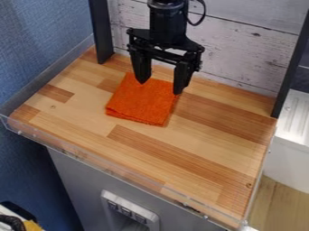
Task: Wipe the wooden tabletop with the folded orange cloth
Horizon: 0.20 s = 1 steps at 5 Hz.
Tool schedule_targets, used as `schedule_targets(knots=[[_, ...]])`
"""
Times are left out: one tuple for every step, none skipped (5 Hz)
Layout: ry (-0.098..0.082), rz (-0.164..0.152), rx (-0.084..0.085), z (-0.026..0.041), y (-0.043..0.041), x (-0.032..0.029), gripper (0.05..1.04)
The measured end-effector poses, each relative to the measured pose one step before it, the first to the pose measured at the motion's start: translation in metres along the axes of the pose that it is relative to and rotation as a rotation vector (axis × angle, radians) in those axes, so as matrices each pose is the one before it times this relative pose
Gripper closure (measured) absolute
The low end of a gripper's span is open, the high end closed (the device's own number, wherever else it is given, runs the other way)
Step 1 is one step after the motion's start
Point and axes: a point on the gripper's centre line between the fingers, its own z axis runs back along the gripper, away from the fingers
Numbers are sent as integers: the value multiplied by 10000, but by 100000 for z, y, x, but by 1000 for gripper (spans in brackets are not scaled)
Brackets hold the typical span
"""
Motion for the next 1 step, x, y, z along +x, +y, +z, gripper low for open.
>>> schedule_targets(knots=[[-15,-79,-72,-206,-375,-661,85]])
